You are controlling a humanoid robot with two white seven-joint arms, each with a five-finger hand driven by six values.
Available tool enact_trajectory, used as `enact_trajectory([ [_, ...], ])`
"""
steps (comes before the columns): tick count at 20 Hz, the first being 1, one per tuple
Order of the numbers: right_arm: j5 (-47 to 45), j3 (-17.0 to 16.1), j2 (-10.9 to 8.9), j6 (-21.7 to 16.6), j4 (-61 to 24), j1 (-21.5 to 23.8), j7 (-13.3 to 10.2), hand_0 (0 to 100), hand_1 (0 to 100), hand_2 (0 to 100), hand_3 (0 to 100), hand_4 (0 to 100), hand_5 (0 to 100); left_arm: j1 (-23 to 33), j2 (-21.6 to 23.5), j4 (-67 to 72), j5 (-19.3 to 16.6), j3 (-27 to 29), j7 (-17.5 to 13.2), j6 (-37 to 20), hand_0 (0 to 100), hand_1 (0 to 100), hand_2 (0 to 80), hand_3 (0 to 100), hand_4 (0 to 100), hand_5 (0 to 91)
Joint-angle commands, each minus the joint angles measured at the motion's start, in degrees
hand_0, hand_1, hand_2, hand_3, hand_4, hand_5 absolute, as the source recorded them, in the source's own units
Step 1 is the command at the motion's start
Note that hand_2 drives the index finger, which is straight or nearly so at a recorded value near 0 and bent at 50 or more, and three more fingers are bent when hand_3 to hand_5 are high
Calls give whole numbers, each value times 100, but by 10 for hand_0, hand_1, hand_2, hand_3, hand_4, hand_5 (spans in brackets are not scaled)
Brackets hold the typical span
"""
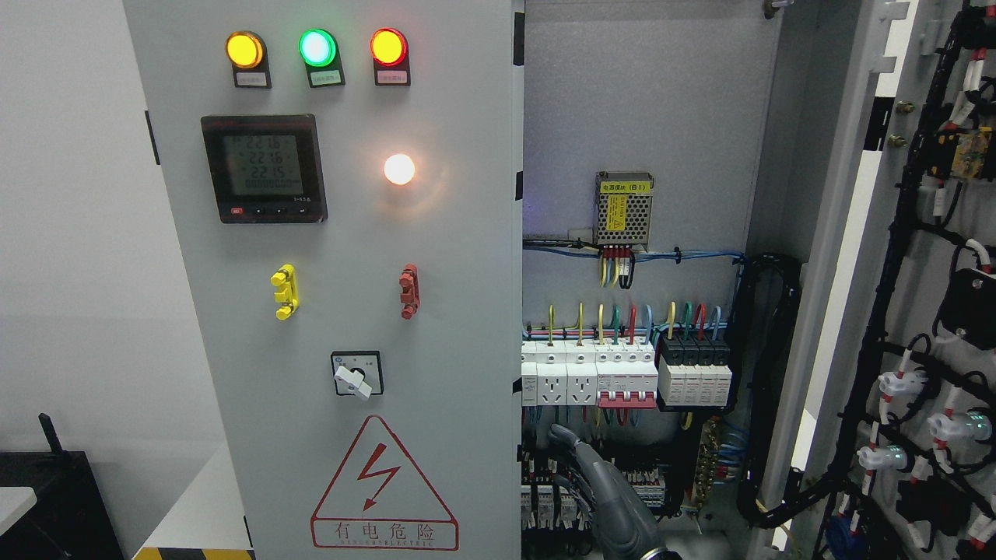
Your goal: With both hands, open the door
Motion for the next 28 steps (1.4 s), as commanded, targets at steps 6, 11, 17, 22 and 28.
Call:
enact_trajectory([
  [6, -193, 23, -30, 4, 389, -172, 115, 380, 0, 0, 0, 0, 0, 0, -193, 0, -1, -1, -3, 0, 0, 0, 0, 0, 0, 0],
  [11, -238, 23, -47, 4, 380, -242, 211, 380, 0, 0, 0, 0, 0, 0, -193, 0, -1, -1, -3, 0, 0, 0, 0, 0, 0, 0],
  [17, -247, 23, -39, 4, 389, -303, 422, 380, 0, 0, 0, 0, 0, 0, -193, 0, -1, -1, -3, 0, 0, 0, 0, 0, 0, 0],
  [22, -395, 23, -39, 13, 406, -339, 554, 380, 0, 0, 0, 0, 0, 0, -193, 0, -1, -1, -3, 0, 0, 0, 0, 0, 0, 0],
  [28, -537, 23, -48, 22, 432, -365, 572, 380, 0, 0, 0, 0, 0, 0, -193, 0, -1, -1, -3, 0, 0, 0, 0, 0, 0, 0],
])
